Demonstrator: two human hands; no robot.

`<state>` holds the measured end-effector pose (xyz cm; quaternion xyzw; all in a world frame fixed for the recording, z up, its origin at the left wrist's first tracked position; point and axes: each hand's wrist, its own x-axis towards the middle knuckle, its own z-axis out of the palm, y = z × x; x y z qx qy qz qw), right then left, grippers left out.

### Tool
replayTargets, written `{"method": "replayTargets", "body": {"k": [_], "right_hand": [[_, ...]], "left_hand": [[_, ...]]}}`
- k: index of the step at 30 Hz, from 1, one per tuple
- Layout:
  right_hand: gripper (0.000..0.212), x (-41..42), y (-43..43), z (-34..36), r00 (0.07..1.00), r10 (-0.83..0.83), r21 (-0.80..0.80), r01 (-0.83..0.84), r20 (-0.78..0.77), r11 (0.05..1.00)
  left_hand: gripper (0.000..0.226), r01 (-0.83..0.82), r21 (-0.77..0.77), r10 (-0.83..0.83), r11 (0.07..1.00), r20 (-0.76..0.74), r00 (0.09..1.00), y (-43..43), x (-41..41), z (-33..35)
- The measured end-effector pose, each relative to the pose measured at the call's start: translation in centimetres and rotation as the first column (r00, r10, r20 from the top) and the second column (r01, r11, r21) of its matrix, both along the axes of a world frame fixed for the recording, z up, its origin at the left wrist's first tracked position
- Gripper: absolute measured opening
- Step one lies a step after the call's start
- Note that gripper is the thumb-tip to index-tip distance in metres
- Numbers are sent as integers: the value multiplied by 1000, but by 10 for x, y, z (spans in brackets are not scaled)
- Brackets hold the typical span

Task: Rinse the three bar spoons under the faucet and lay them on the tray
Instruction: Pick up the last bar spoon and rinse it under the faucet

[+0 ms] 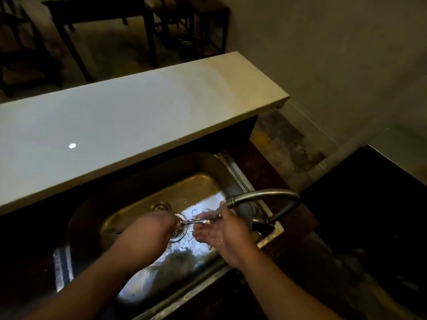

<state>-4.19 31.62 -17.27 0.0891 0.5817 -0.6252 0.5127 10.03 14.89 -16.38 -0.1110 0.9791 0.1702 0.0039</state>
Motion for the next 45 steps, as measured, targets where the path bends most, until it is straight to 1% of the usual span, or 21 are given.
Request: {"method": "replayTargets", "body": {"k": [3, 6, 8, 10, 13, 14, 15, 17, 18, 21, 23, 25, 26, 28, 31, 34, 36, 38, 40, 42, 45], "right_hand": [[40, 5, -2, 3, 999, 0, -79, 3, 40, 997], [38, 6, -3, 3, 1000, -12, -94, 13, 14, 996], [36, 2, -4, 2, 995, -28, -48, 24, -96, 999], [33, -2, -5, 3, 977, -13, 15, 16, -213, 1000], [48, -4, -10, 7, 943, 110, 58, -96, -313, 994], [47, -4, -11, 8, 929, 153, 80, -134, -338, 988], [42, -3, -13, 8, 917, 182, 99, -157, -355, 983], [30, -3, -15, 6, 921, 187, 101, -161, -342, 982], [27, -3, -15, 5, 936, 157, 81, -139, -315, 987], [32, -4, -9, 1, 981, 43, -55, -55, -190, 997], [32, -3, -5, 1, 995, 35, -166, -51, -98, 985], [31, -1, -6, 1, 997, 65, -203, -73, -46, 976], [33, -1, -7, 1, 996, 79, -194, -86, -43, 977], [38, -1, -11, 1, 992, 94, -134, -106, -89, 985], [43, -2, -11, 2, 981, 82, -34, -89, -174, 995], [45, -3, -9, 3, 985, 47, -57, -57, -167, 997], [45, -4, -8, 4, 990, 49, -102, -63, -134, 993], [46, -5, -7, 4, 989, 71, -90, -83, -130, 992], [42, -7, -6, 2, 977, 102, -1, -104, -188, 995], [29, -7, -6, -2, 971, 95, 64, -83, -219, 995], [18, -5, -8, -6, 983, 13, 41, -5, -184, 999]], "left_hand": [[12, -19, -17, 21, 1000, 127, 992, 7, -2, 6], [14, -36, 33, 31, 999, 137, 990, 6, -5, 3], [23, -28, 68, 19, 997, 126, 992, 6, -5, 2], [26, -29, 68, 21, 997, 118, 993, 6, -4, 0], [37, -52, 37, 47, 998, 137, 989, 4, -7, -3], [40, -54, 25, 49, 998, 142, 989, 3, -10, -4], [39, -53, 24, 49, 998, 145, 988, 2, -12, -5], [33, -47, 37, 41, 998, 146, 988, 1, -16, -6], [31, -40, 43, 34, 998, 134, 990, 1, -16, -6], [29, -9, 79, 1, 997, 95, 996, 5, -17, -6], [27, -4, 99, -6, 995, 102, 995, 8, -17, -8], [28, -23, 92, 10, 996, 138, 990, 8, -19, -11], [30, -27, 90, 14, 996, 149, 989, 7, -20, -14], [30, -24, 123, 6, 992, 148, 989, 5, -21, -17], [20, -3, 193, -20, 981, 115, 993, 3, -18, -21], [12, -29, 230, 8, 973, 92, 996, 1, -12, -21], [15, -71, 214, 51, 974, 98, 994, 2, -8, -20], [18, -103, 183, 85, 978, 103, 991, 3, -5, -18], [23, -98, 143, 82, 985, 113, 990, 3, -5, -16], [29, -81, 101, 70, 992, 116, 991, 4, -6, -14], [31, -75, 105, 67, 992, 79, 995, 4, -4, -14]]}}
